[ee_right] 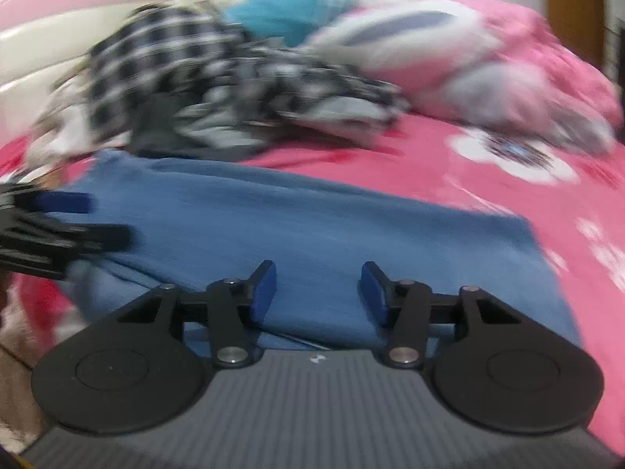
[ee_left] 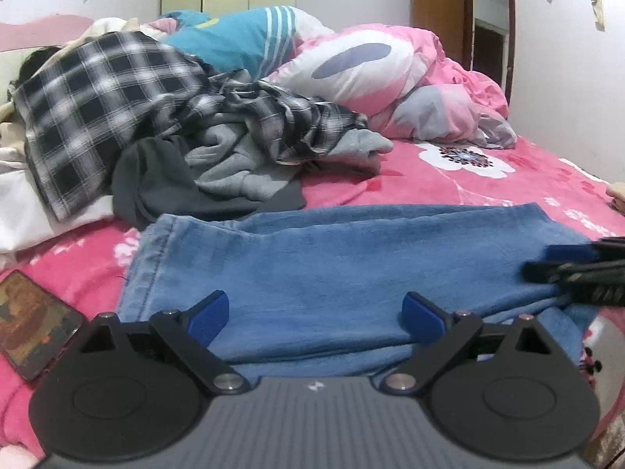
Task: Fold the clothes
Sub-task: 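Smooth the folded jeans with the right gripper while the left gripper hovers above, then grasp the end of the folded blue jeans with the right gripper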
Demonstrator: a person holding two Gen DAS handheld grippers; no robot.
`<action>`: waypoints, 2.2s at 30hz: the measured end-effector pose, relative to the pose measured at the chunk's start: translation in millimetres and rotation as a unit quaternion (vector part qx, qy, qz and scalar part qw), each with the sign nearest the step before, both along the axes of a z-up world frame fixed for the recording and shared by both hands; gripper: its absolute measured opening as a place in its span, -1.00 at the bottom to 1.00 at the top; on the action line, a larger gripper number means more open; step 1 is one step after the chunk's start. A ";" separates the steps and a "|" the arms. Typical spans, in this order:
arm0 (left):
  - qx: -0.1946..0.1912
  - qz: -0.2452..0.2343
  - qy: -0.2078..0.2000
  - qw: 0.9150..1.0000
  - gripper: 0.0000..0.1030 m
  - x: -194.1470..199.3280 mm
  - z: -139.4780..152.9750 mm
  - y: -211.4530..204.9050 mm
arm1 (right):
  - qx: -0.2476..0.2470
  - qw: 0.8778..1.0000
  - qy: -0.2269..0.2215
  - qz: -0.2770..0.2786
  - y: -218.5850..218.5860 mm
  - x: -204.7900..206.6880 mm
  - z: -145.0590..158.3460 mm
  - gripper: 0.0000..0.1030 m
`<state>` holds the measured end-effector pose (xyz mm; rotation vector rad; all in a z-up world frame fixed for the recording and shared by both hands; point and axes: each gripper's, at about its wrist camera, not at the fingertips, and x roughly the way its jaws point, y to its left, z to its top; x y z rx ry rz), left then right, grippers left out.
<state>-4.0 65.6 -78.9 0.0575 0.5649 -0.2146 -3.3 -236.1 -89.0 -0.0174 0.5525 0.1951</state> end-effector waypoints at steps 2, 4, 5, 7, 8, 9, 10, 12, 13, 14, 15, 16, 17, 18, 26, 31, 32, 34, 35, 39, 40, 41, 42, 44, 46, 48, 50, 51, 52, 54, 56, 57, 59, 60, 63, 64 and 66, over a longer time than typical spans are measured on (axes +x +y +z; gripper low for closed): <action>-0.006 0.007 -0.001 1.000 0.87 1.2 -0.3 5.1 | -0.002 0.999 0.002 -0.047 -27.4 -4.2 -0.7 -0.05; -0.008 0.011 -0.001 1.000 0.87 1.7 -0.5 7.4 | 0.007 0.996 0.002 -0.089 -55.8 -10.3 -2.1 -0.08; -0.008 0.012 -0.001 1.000 0.87 1.7 -0.5 7.6 | 0.014 0.995 0.003 -0.101 -67.3 -13.8 -2.6 -0.09; -0.009 0.012 -0.001 1.000 0.87 1.8 -0.6 8.1 | 0.023 0.991 0.005 -0.134 -85.5 -19.9 -6.0 0.00; -0.009 0.013 -0.001 1.000 0.87 1.8 -0.7 8.4 | 0.024 0.987 0.008 -0.156 -92.9 -21.9 -7.5 0.00; -0.009 0.013 -0.001 1.000 0.87 1.8 -0.8 8.6 | 0.043 0.985 0.010 -0.170 -100.3 -25.3 -8.6 0.00; -0.010 0.013 -0.001 1.000 0.87 1.8 -0.8 8.9 | 0.068 0.981 0.011 -0.180 -107.8 -29.1 -9.7 0.01; -0.010 0.014 -0.001 1.000 0.87 1.9 -0.9 9.4 | 0.118 0.972 0.013 -0.201 -122.6 -36.7 -11.8 0.01; -0.011 0.014 -0.001 1.000 0.87 1.9 -1.0 9.7 | 0.143 0.967 0.015 -0.212 -130.0 -40.5 -12.8 0.01; -0.011 0.014 -0.001 1.000 0.87 1.9 -1.1 9.9 | 0.164 0.962 0.014 -0.218 -133.6 -42.5 -11.5 0.01; -0.011 0.015 -0.002 1.000 0.87 2.0 -1.1 10.2 | 0.183 0.957 0.013 -0.223 -136.0 -44.0 -9.4 0.01; -0.012 0.015 -0.002 1.000 0.87 2.0 -1.2 10.4 | 0.208 0.952 0.012 -0.226 -139.0 -47.0 -7.5 0.02; -0.012 0.015 -0.002 1.000 0.87 2.0 -1.3 10.6 | 0.243 0.943 0.012 -0.226 -143.4 -50.4 -6.3 0.02; -0.011 0.016 -0.002 1.000 0.87 1.9 -1.5 10.2 | 0.281 0.933 0.012 -0.225 -148.1 -53.7 -5.3 0.05; -0.009 0.018 -0.001 1.000 0.87 2.1 -1.9 8.6 | 0.486 0.845 0.075 -0.212 -156.7 -75.8 -28.2 0.28; -0.007 0.020 0.002 1.000 0.87 3.3 -1.3 8.0 | 0.475 0.848 0.089 -0.218 -146.0 -65.1 -35.7 0.29; -0.006 0.021 0.003 1.000 0.87 3.6 -1.2 7.9 | 0.477 0.846 0.089 -0.220 -146.3 -61.4 -36.2 0.29; -0.006 0.021 0.003 1.000 0.87 3.4 -1.1 7.5 | 0.480 0.843 0.089 -0.224 -147.0 -53.9 -37.2 0.29; -0.005 0.022 0.002 1.000 0.87 3.1 -1.1 7.2 | 0.482 0.842 0.087 -0.226 -148.3 -49.6 -37.6 0.28; -0.006 0.022 0.002 1.000 0.87 2.9 -1.4 7.4 | 0.497 0.829 0.076 -0.246 -155.5 -36.7 -41.4 0.28; -0.006 0.022 0.002 1.000 0.87 2.9 -1.5 7.5 | 0.501 0.825 0.075 -0.249 -156.9 -35.3 -42.8 0.28; -0.006 0.022 0.001 1.000 0.87 2.8 -1.6 7.6 | 0.500 0.826 0.076 -0.251 -156.1 -34.3 -42.5 0.28; -0.007 0.022 0.001 1.000 0.87 2.7 -1.8 7.7 | 0.497 0.827 0.078 -0.251 -154.6 -33.5 -41.5 0.29; -0.007 0.022 0.000 1.000 0.88 2.5 -2.0 7.9 | 0.492 0.830 0.084 -0.250 -151.0 -32.8 -40.2 0.28; -0.007 0.021 -0.002 1.000 0.88 2.4 -2.3 8.2 | 0.494 0.829 0.092 -0.246 -145.2 -35.0 -40.3 0.28; -0.007 0.020 -0.003 1.000 0.88 2.3 -2.4 8.5 | 0.497 0.827 0.100 -0.242 -139.2 -37.3 -40.4 0.28; -0.008 0.019 -0.004 1.000 0.88 2.2 -2.4 8.8 | 0.497 0.828 0.104 -0.239 -133.1 -38.0 -39.9 0.28; -0.008 0.018 -0.004 1.000 0.88 2.3 -2.4 9.1 | 0.494 0.829 0.104 -0.240 -131.9 -36.8 -39.6 0.28; -0.008 0.017 -0.004 1.000 0.88 2.4 -2.4 9.3 | 0.491 0.831 0.104 -0.241 -131.4 -35.1 -39.2 0.28; -0.009 0.015 -0.004 1.000 0.88 2.3 -2.2 9.7 | 0.489 0.832 0.101 -0.243 -132.7 -31.4 -38.7 0.27; -0.010 0.013 -0.003 1.000 0.88 2.6 -2.1 10.5 | 0.498 0.825 0.093 -0.249 -139.7 -28.0 -39.0 0.22; -0.010 0.012 -0.004 1.000 0.88 2.4 -2.2 10.8 | 0.501 0.822 0.086 -0.255 -144.6 -27.3 -39.3 0.19; -0.011 0.011 -0.004 1.000 0.88 2.4 -2.6 11.1 | 0.506 0.818 0.075 -0.264 -153.6 -25.1 -40.8 0.14; -0.011 0.012 -0.005 1.000 0.88 2.3 -2.6 11.1 | 0.512 0.814 0.077 -0.264 -156.6 -22.6 -43.5 0.14; -0.011 0.013 -0.006 1.000 0.89 2.3 -3.2 10.5 | 0.516 0.813 0.075 -0.258 -158.2 -16.2 -46.5 0.14; -0.011 0.013 -0.006 1.000 0.89 2.2 -3.4 10.4 | 0.515 0.815 0.073 -0.256 -158.3 -14.0 -46.7 0.14; -0.011 0.012 -0.005 1.000 0.89 2.3 -2.9 10.2 | 0.515 0.817 0.070 -0.250 -160.1 -8.1 -47.8 0.14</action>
